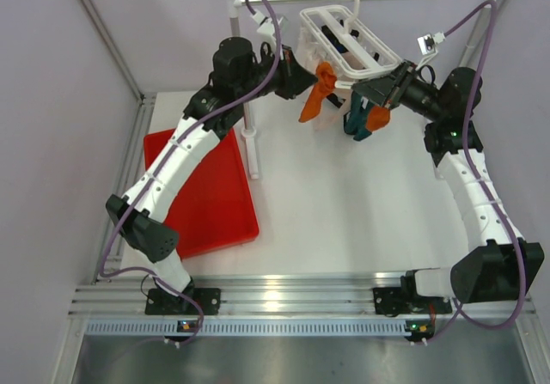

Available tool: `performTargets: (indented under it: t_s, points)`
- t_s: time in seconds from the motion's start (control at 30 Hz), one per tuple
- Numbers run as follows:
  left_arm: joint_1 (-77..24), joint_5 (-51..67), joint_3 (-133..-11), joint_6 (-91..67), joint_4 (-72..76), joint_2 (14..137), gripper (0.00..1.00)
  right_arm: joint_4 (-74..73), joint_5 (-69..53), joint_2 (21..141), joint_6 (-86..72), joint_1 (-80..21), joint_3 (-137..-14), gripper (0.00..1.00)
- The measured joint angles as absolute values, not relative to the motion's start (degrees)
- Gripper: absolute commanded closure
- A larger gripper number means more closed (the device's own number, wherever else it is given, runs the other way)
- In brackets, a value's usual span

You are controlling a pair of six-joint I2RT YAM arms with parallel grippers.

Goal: Clip the socks to the hanger
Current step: Clamp the sock onto the hanger.

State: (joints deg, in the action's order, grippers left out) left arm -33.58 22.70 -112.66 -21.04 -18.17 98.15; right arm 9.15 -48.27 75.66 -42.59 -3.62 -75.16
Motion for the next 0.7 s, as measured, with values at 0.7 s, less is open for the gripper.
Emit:
performTargets:
  t_s: [0.7]
  points:
    - [-34.61,27.09,-112.29,-22.41,-15.64,99.22,1.0,8.93,-48.05,75.77,-42.5,-3.62,-75.55,1.0]
